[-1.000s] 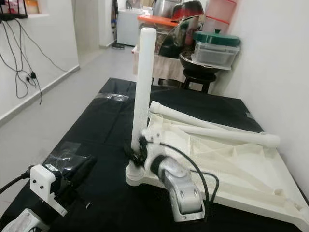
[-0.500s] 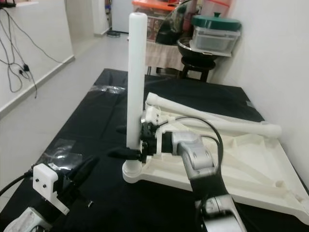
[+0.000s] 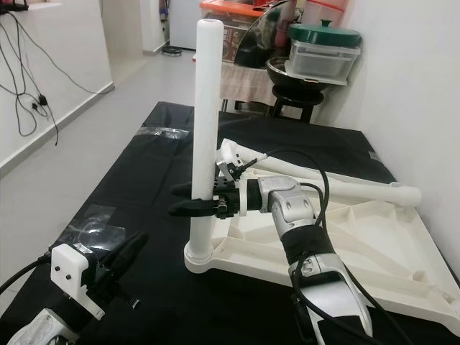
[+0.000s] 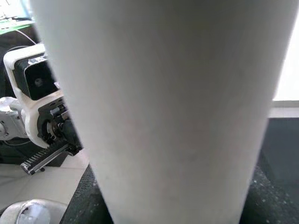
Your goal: Building children table
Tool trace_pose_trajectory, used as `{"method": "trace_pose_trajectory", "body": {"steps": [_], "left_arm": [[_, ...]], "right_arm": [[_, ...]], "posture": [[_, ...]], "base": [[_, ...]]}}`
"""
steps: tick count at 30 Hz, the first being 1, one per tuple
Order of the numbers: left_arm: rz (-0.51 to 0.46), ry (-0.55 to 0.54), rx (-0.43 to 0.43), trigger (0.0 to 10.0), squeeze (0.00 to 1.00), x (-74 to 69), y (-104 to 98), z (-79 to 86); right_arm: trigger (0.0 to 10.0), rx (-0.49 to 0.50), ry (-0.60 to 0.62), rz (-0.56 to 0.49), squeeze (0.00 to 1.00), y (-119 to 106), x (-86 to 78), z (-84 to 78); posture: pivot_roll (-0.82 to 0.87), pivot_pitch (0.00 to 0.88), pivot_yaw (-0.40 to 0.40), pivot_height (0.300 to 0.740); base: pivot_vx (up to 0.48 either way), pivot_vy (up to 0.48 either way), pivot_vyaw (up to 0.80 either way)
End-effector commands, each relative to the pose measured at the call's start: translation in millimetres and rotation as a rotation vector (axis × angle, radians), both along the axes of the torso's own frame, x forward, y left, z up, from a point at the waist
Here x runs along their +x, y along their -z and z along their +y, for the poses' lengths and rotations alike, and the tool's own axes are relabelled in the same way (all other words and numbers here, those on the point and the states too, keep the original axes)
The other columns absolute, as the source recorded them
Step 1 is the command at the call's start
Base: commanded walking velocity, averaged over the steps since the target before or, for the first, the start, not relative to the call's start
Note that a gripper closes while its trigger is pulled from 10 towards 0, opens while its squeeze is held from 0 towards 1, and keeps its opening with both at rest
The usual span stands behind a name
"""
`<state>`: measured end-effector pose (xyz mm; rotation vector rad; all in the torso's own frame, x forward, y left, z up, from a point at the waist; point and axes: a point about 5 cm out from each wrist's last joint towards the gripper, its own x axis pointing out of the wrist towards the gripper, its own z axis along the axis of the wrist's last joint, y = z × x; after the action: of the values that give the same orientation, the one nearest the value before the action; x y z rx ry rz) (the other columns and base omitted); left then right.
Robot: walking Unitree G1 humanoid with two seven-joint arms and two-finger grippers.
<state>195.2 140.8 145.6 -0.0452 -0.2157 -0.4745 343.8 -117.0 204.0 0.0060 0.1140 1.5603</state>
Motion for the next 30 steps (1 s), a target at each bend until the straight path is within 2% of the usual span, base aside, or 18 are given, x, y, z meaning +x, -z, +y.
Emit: {"method": "trace_pose_trajectory", "body": {"steps": [1,3,4,6,8,9,10,11,12,16,18,21,22,24,25,26,28,30], "left_arm": [[0.007,0.004,-0.001,10.0,0.0,-1.0,3,-2.6],[0.007,0.004,-0.001,10.0,0.0,-1.0,3,-2.6],[0.007,0.005,-0.002,10.0,0.0,-1.5,2,-2.9],[0.007,0.007,-0.003,10.0,0.0,-3.2,2,-2.2],[0.007,0.007,-0.003,10.0,0.0,-3.2,2,-2.2],[0.007,0.006,-0.003,10.0,0.0,-4.5,1,-0.3],[0.007,0.006,-0.003,10.0,0.0,-4.5,1,-0.3],[0.007,0.004,-0.002,10.0,0.0,-4.7,0,1.1],[0.009,0.001,-0.001,10.0,0.0,-4.4,1,1.9],[0.01,-0.001,-0.001,10.0,0.0,-4.1,1,2.1],[0.015,0.02,-0.001,10.0,0.0,-2.8,2,0.9],[0.015,0.024,-0.001,10.0,0.0,-2.7,2,0.6],[0.011,0.014,-0.003,10.0,0.0,-2.6,1,0.6],[0.008,0.006,-0.005,10.0,0.0,-2.5,1,0.7],[0.006,0.001,-0.007,10.0,0.0,-2.2,1,0.4],[0.005,0.001,-0.009,10.0,0.0,-2.2,0,0.3],[0.005,0.001,-0.009,10.0,0.0,-2.1,0,0.0],[0.008,0.007,-0.009,10.0,0.0,-1.8,0,-0.3]], "right_arm": [[0.0,0.021,0.061,-0.002,0.0,3,-0.8,-13.5],[0.0,0.021,0.061,-0.002,0.0,3,-0.8,-13.5],[0.0,0.019,0.107,-0.019,0.0,4,-1.9,-18.8],[0.0,-0.037,0.351,-0.025,0.0,19,-10.7,-25.7],[0.0,-0.037,0.351,-0.025,0.0,19,-10.7,-25.7],[0.0,-0.022,0.96,0.123,0.0,51,-26.1,-14.4],[0.0,-0.022,0.96,0.123,0.0,51,-26.1,-14.4],[0.0,-0.095,1.053,0.184,0.0,77,-54.7,0.2],[0.0,-0.108,1.081,0.199,0.0,81,-63.9,5.0],[0.0,-0.114,1.053,0.191,0.0,81,-67.6,8.4],[0.0,-0.147,1.036,0.121,0.0,76,-51.4,-1.7],[0.0,-0.18,1.029,0.115,0.0,80,-50.1,-0.1],[10.0,-0.196,1.01,0.114,0.0,82,-54.0,4.9],[10.0,-0.207,0.999,0.11,0.0,83,-56.9,8.0],[10.0,-0.189,0.986,0.117,0.6,79,-60.6,12.7],[10.0,-0.155,0.97,0.123,1.0,74,-62.0,16.5],[10.0,-0.126,0.948,0.125,1.0,69,-61.9,19.2],[10.0,-0.025,0.871,0.105,1.0,51,-60.7,29.5]], "posture": [[0.01,0.0,-0.129,0.74],[0.01,0.0,-0.129,0.74],[0.0,0.0,-0.131,0.74],[0.0,0.0,-0.152,0.74],[0.0,0.0,-0.152,0.74],[0.0,0.0,-0.156,0.74],[0.0,0.0,-0.156,0.74],[-0.01,0.004,-0.129,0.74],[-0.03,0.0,-0.112,0.74],[-0.03,0.0,-0.112,0.74],[-0.01,0.0,-0.128,0.74],[-0.01,0.0,-0.126,0.74],[-0.01,0.0,-0.128,0.74],[-0.01,0.0,-0.128,0.74],[-0.02,0.0,-0.129,0.74],[-0.02,0.0,-0.129,0.74],[-0.02,0.0,-0.13,0.74],[-0.02,0.0,-0.127,0.74]], "base": [[0.0,0.0,0.0],[0.0,0.0,0.0],[0.0,0.0,0.0],[0.0,0.0,0.0],[0.0,0.0,0.0],[0.0,0.0,0.0],[0.0,0.0,0.0],[0.0,0.0,0.0],[0.0,0.0,0.0],[0.0,0.0,0.0],[0.0,0.0,0.0],[0.0,0.0,0.0],[0.0,0.0,0.0],[0.0,0.0,0.0],[0.0,0.0,0.0],[0.0,0.0,0.0],[0.0,0.0,0.0],[0.0,0.0,0.0]]}}
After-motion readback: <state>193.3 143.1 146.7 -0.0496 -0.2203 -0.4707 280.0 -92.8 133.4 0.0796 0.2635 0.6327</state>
